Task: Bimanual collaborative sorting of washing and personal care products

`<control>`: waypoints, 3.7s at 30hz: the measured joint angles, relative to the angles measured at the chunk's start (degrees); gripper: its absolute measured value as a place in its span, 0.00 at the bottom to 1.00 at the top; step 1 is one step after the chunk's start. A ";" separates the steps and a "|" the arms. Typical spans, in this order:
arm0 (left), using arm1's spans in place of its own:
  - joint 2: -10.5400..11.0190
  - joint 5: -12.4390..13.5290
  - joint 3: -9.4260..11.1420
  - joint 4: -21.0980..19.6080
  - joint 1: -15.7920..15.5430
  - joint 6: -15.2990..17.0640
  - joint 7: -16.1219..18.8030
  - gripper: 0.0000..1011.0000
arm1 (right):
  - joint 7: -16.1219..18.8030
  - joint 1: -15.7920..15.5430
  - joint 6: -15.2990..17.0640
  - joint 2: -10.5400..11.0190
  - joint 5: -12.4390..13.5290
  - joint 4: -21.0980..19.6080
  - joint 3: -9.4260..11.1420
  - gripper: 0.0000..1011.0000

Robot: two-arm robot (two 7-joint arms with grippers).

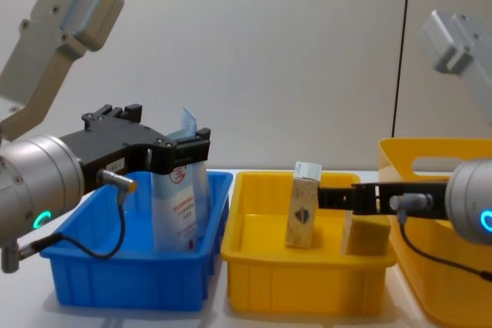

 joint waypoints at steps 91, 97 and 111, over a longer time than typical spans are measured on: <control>0.00 0.00 0.00 0.00 0.00 0.00 0.00 0.99 | -6.73 3.76 -0.88 -7.51 -10.15 11.15 -1.13 0.99; 0.00 0.00 0.00 0.01 0.00 0.00 0.00 0.99 | -7.02 3.69 -1.20 -7.73 -10.48 11.18 -0.88 0.99; 0.00 0.00 0.00 0.00 0.00 0.00 0.00 0.99 | -7.32 3.60 -1.61 -7.96 -10.84 11.18 -0.63 0.71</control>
